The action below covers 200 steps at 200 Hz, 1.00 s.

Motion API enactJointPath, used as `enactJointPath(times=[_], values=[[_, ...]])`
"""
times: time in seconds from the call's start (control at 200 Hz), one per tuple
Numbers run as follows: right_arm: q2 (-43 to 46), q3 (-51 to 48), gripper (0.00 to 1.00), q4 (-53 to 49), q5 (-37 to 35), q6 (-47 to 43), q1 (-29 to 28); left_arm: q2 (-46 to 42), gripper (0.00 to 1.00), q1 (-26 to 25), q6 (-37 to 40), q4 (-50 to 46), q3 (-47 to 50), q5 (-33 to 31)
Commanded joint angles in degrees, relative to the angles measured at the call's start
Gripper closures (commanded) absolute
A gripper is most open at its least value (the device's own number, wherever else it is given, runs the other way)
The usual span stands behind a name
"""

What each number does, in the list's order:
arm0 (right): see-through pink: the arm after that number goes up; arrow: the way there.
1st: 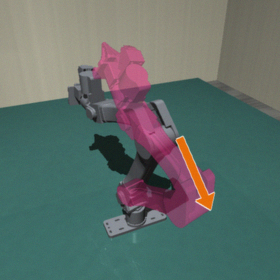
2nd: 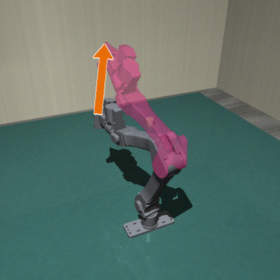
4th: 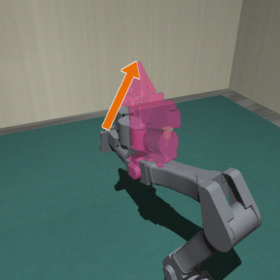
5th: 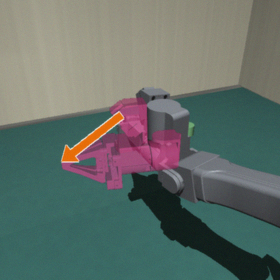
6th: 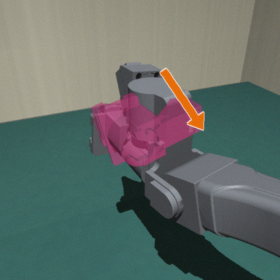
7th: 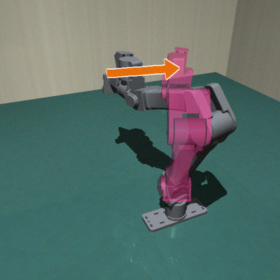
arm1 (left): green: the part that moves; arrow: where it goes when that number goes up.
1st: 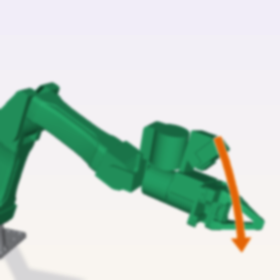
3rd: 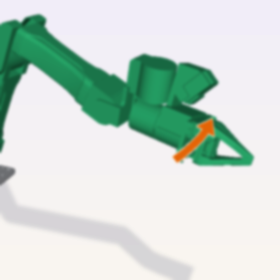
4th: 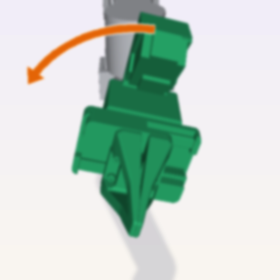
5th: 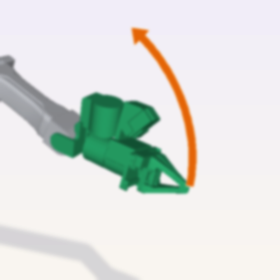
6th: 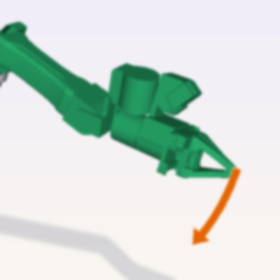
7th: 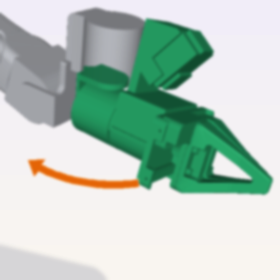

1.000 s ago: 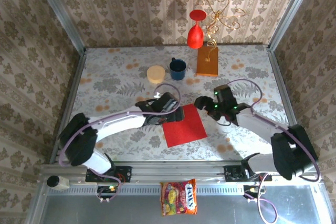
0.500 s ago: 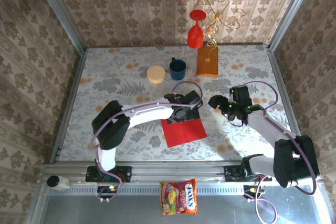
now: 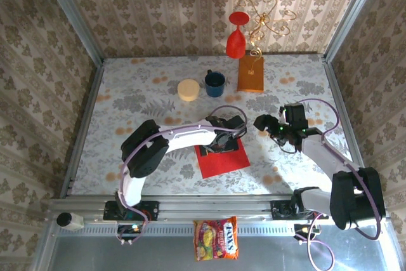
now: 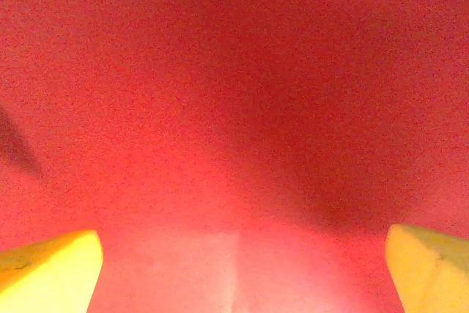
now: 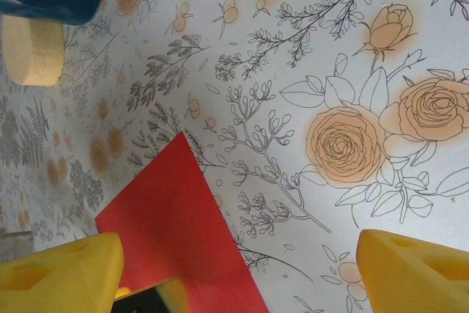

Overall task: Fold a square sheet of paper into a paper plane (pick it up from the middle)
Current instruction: First fold the square sheet of paper in half at the center of the table.

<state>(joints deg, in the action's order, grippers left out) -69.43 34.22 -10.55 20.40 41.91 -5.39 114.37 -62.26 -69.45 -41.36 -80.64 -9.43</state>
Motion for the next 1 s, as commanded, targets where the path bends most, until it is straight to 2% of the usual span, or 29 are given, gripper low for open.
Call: enactJointPath(times=[0.0, 0.225, 0.49, 0.67, 0.83, 0.995], values=[[1.0, -1.1, 0.16, -0.5, 1.9, -1.0, 0.4, 1.8, 0.0, -0.3, -0.3, -1.3, 0.8, 1.0], [1.4, -1.7, 0.16, -0.4, 2.4, -1.1, 0.6, 2.6, 0.0, 0.5, 3.3, -2.7, 2.6, 1.1], [2.1, -1.7, 0.16, -1.1, 2.6, -1.5, 1.1, -2.0, 0.0, 5.4, 12.9, -2.6, 10.7, 0.3], [1.6, -1.8, 0.16, -0.9, 3.2, -1.7, 1.1, -4.3, 0.0, 5.0, 18.1, -3.1, 7.8, -0.3], [0.8, -1.9, 0.16, -0.5, 4.2, -2.3, 1.1, -4.5, 0.0, 2.5, 15.9, -5.7, 2.3, -1.4], [-0.1, -1.8, 0.16, -0.2, 5.1, -2.7, 1.1, -3.0, 0.0, 1.5, 10.7, -5.0, 1.9, -2.0]])
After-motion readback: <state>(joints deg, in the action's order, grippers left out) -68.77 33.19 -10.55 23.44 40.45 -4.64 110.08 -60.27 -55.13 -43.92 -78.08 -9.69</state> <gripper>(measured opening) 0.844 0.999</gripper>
